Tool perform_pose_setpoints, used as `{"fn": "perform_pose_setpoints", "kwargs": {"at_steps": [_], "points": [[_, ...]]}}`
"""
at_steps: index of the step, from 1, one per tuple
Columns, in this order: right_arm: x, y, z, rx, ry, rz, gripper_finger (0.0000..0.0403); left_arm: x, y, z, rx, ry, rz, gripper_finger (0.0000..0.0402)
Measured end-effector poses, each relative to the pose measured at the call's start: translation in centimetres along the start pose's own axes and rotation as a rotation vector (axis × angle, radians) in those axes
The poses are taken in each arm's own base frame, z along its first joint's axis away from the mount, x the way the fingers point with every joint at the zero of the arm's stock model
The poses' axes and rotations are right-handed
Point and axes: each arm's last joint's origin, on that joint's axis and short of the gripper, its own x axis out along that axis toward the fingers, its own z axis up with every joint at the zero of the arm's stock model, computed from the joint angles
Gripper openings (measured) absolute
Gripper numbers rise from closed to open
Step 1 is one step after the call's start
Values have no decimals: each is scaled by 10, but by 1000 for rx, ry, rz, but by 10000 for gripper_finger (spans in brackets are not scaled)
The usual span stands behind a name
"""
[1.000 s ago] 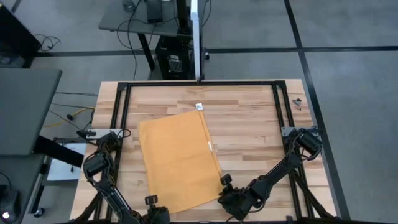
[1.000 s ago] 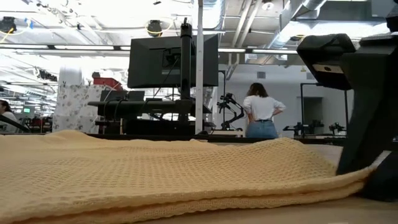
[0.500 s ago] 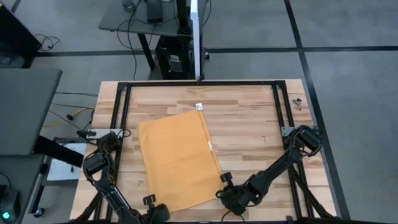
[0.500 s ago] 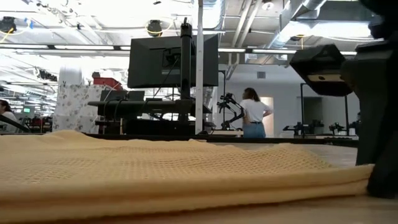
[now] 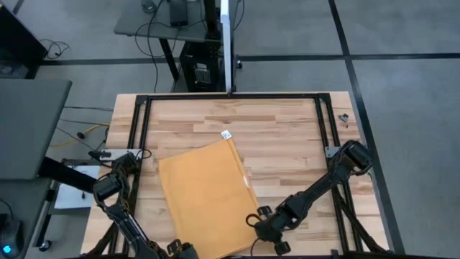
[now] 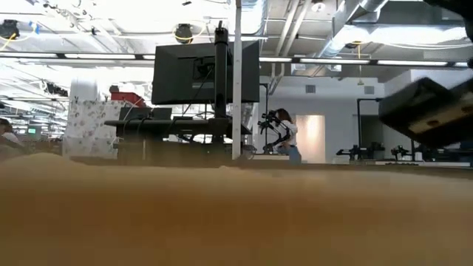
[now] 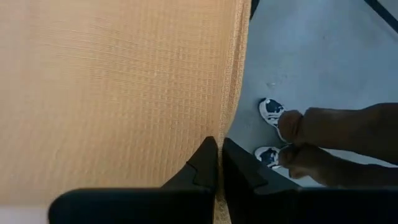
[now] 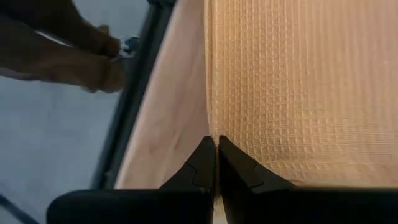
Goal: Roll towel
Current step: Roll the yellow towel
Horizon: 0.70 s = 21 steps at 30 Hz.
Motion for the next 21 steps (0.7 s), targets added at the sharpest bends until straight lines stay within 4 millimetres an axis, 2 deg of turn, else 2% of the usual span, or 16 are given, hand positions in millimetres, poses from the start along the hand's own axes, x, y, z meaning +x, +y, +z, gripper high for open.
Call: {"fn": "perform_pose_setpoints", "kwargs": {"at_steps": [8, 14, 18, 21], "points": [[-39, -27, 20, 70, -31, 116, 0, -33, 9, 10, -4, -4, 16, 0], [-50, -57, 28, 125, -9, 234, 0, -35, 31, 15, -73, -20, -48, 0], [-55, -75, 30, 137, -9, 274, 0, -24, 58, 17, -141, -23, -135, 0], [-55, -92, 25, 163, -10, 253, 0, -19, 79, 20, -169, -30, -128, 0]]}}
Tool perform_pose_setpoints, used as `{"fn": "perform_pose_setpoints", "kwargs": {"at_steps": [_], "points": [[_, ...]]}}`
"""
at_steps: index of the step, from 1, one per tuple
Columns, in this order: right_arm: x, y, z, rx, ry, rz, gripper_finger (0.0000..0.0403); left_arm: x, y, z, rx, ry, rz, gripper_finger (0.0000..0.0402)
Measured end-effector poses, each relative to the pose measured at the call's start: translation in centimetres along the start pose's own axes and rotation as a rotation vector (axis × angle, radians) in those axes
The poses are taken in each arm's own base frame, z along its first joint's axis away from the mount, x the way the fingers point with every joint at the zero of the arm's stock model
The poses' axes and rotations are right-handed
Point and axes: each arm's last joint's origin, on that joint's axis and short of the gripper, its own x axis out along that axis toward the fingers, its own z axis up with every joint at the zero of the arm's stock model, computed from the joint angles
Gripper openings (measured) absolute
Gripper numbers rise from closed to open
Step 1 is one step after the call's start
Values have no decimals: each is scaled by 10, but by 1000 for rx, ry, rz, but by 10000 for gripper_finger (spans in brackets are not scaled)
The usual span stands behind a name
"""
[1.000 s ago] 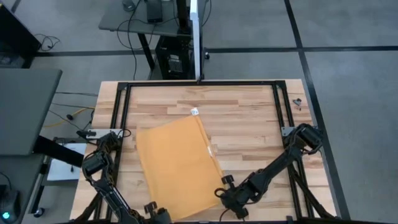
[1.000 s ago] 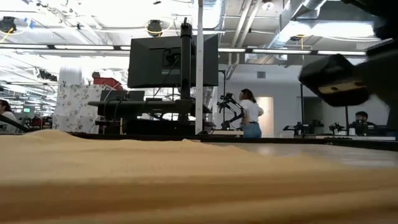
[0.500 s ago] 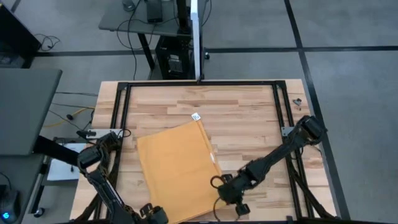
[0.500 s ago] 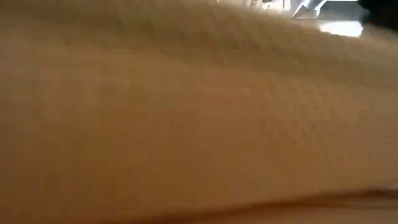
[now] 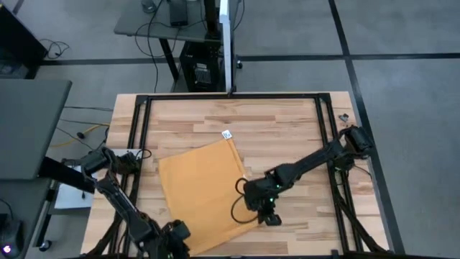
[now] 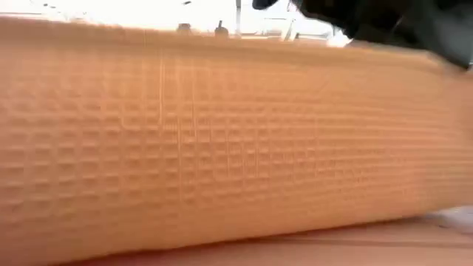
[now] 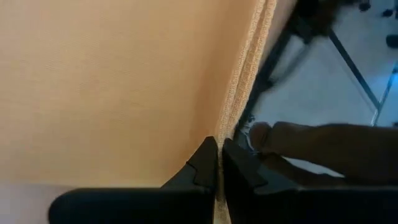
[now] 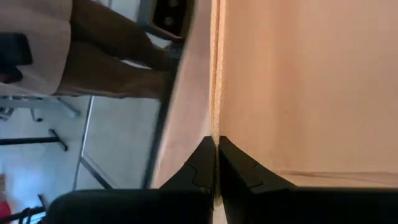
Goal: Roll towel
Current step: Roll the yellow towel
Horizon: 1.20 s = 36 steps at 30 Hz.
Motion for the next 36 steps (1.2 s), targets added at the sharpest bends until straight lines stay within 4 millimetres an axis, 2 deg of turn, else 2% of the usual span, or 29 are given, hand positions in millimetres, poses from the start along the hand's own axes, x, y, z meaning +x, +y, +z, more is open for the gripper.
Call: {"fn": "perform_pose_setpoints", "kwargs": {"at_steps": [4, 7, 13, 21, 26, 30, 36], "points": [[-4, -20, -5, 31, -15, -25, 0, 0, 15, 7, 1, -16, 55, 0], [-5, -29, -9, 33, -15, -50, 0, 1, 19, 8, 3, -23, 59, 0], [-13, -45, -5, 11, -78, -114, 0, 2, 22, 8, -8, -16, 77, 0], [-19, -60, -8, 6, -103, -147, 0, 1, 29, 8, -29, -37, 144, 0], [-17, -62, -12, 6, -102, -164, 5, 1, 33, 11, -21, -48, 186, 0], [-16, -62, -12, 12, -110, -229, 28, 1, 35, 12, -7, -23, 215, 12], [-22, -70, -12, 34, -124, -251, 93, -2, 37, 13, 6, -15, 240, 77]]}}
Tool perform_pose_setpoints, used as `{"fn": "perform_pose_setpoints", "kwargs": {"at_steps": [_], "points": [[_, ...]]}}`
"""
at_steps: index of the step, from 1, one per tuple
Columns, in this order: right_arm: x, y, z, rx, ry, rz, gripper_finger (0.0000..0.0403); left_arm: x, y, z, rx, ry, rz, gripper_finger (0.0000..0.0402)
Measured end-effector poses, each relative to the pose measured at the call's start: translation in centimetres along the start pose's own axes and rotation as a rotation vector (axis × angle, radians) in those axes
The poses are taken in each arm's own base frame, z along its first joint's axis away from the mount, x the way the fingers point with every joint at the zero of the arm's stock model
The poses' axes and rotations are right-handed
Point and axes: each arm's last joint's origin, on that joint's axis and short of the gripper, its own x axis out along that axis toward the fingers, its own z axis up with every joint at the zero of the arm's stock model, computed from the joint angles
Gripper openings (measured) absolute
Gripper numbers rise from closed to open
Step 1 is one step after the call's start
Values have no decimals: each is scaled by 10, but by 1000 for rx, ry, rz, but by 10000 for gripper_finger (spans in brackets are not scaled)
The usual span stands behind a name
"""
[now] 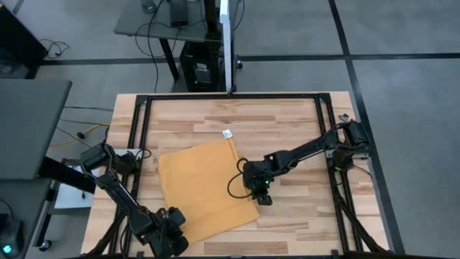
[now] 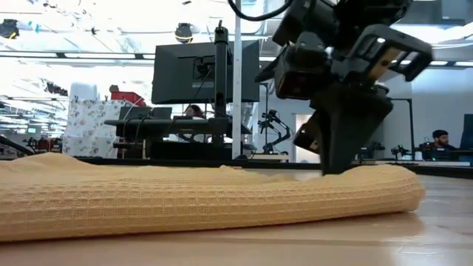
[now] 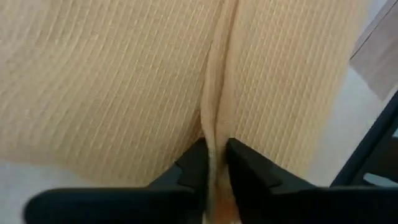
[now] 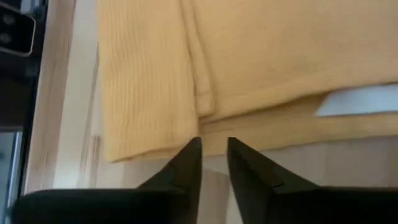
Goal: Roll towel
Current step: Roll the yellow towel
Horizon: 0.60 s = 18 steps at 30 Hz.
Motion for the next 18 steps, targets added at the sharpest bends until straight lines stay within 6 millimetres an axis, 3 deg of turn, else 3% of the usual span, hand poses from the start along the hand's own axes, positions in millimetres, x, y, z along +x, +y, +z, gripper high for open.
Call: {"fn": "perform_pose_setpoints", "kwargs": {"at_steps": [5, 12, 15, 18], "points": [[-11, -8, 5, 20, -37, -11, 145, -19, 4, 11, 17, -19, 6, 115], [-40, 4, 17, -62, -152, 2, 175, -53, 14, 26, 18, -77, 6, 117], [-39, 7, 19, -81, -175, 0, 174, -52, 15, 26, 23, -98, 15, 117], [-24, 6, 19, -106, -189, -75, 169, -40, 17, 27, 33, -113, 81, 117]]}}
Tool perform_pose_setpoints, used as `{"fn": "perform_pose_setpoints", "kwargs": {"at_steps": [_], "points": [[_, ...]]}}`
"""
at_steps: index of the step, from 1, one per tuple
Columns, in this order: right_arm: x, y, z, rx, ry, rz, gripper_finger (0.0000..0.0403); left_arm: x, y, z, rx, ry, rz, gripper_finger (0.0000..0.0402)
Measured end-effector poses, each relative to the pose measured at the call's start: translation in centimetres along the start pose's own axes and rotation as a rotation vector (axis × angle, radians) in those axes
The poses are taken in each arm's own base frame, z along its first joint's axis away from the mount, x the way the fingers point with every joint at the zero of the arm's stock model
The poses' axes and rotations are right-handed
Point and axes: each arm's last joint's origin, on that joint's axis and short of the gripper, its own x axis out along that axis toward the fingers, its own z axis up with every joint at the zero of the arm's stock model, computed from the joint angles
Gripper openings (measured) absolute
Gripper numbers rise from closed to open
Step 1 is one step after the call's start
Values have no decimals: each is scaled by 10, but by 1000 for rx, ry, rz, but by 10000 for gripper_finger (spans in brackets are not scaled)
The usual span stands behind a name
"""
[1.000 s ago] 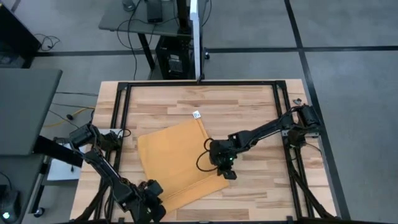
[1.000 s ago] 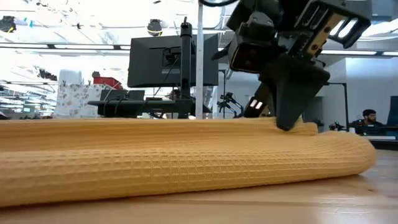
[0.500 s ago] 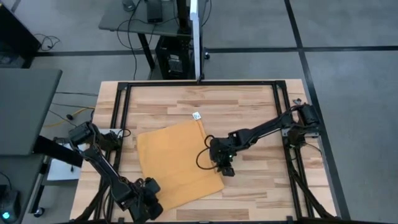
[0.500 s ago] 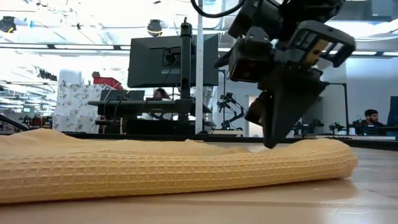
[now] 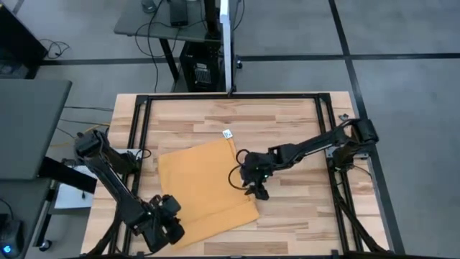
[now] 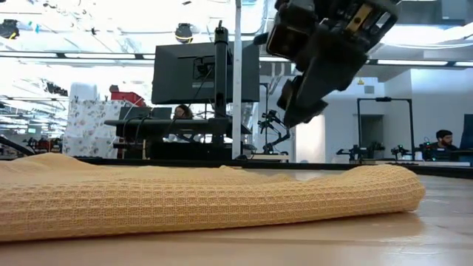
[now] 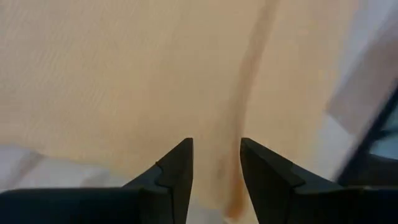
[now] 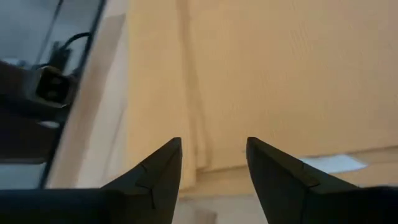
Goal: Roll towel
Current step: Roll the yellow towel
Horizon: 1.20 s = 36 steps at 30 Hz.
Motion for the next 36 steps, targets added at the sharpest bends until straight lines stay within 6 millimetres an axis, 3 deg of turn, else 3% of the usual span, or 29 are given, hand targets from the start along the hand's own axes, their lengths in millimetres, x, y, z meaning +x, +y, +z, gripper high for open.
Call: {"fn": "perform_pose_setpoints", "kwargs": {"at_steps": [6, 11, 16, 22, 30, 32, 36], "points": [[29, -11, -8, -35, -14, -178, 160, 32, 15, 5, -37, -34, 257, 117], [33, -17, -17, -38, 56, -261, 156, 57, 31, 15, -78, 16, 279, 117], [31, -18, -22, -15, 117, -284, 155, 68, 46, 25, -30, 44, 307, 117], [30, -17, -26, 72, 149, -297, 155, 71, 63, 48, 134, 78, 356, 117], [27, -9, -28, 141, 162, -303, 155, 72, 88, 94, 303, 97, 368, 117], [19, -6, -26, 146, 166, -297, 155, 64, 90, 104, 332, 103, 363, 117], [-13, 7, -6, 152, 116, -282, 155, 26, 83, 124, 330, 33, 261, 117]]}}
